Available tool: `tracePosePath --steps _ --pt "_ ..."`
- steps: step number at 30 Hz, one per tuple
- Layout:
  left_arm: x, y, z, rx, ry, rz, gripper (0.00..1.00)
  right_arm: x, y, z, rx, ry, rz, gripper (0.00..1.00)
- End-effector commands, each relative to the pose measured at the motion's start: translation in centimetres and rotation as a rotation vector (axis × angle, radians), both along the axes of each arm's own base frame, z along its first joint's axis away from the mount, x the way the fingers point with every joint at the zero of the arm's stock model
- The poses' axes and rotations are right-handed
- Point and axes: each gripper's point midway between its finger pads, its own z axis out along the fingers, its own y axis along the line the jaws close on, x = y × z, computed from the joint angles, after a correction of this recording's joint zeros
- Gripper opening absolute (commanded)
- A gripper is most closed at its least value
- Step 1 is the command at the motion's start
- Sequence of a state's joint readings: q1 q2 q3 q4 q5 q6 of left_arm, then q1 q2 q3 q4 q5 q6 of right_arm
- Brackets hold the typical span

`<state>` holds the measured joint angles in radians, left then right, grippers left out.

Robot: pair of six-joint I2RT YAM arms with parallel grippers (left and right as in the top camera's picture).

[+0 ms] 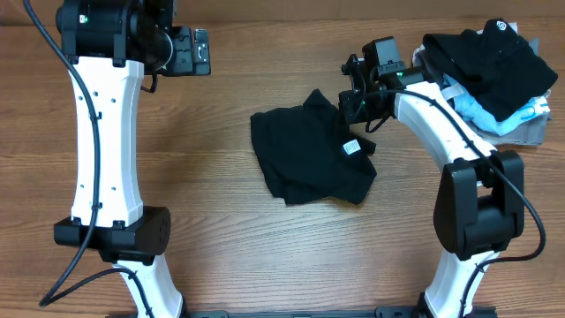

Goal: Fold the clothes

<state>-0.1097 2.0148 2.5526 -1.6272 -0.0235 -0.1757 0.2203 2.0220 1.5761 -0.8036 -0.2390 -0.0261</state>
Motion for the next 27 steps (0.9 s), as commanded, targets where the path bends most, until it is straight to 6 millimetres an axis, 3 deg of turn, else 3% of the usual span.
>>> tracePosePath --steps 1,3,8,9,10,12,13,16,20,27 --pt "0.3 0.1 -0.5 0.02 0.007 -0.017 1.0 0.9 -1.6 0.0 0.023 -0.004 -0.05 0.04" --pt "0.3 0.1 -0.5 0.02 0.008 -0.017 1.0 1.7 -3.7 0.2 0.062 0.001 -0.128 0.04" --pt "0.3 0.1 -0.5 0.02 0.008 -0.017 1.0 2.2 -5.9 1.3 0.211 0.011 -0.153 0.04" --pt "0.3 0.1 -0.5 0.02 0.008 -0.017 1.0 2.0 -6.0 1.4 0.224 0.015 -0.147 0.14" --pt "0.3 0.1 -0.5 0.02 0.008 -0.017 1.0 1.7 -6.0 1.4 0.242 0.029 -0.143 0.64" --pt "0.3 0.1 -0.5 0.02 0.009 -0.017 1.0 1.3 -6.2 1.3 0.24 0.053 -0.152 0.94" --pt "0.3 0.1 -0.5 0.02 0.009 -0.017 1.0 0.9 -6.3 1.2 0.239 0.074 -0.156 0.99" --pt "0.3 0.1 -0.5 0.021 0.01 -0.017 1.0 -0.9 -6.7 0.8 0.24 0.158 -0.171 1.0" --pt "0.3 0.1 -0.5 0.02 0.009 -0.017 1.0 -4.7 -6.1 0.3 0.261 0.289 -0.092 1.0" --pt "0.3 0.1 -0.5 0.02 0.011 -0.017 1.0 -7.8 -4.5 -2.9 0.276 0.377 -0.067 1.0"
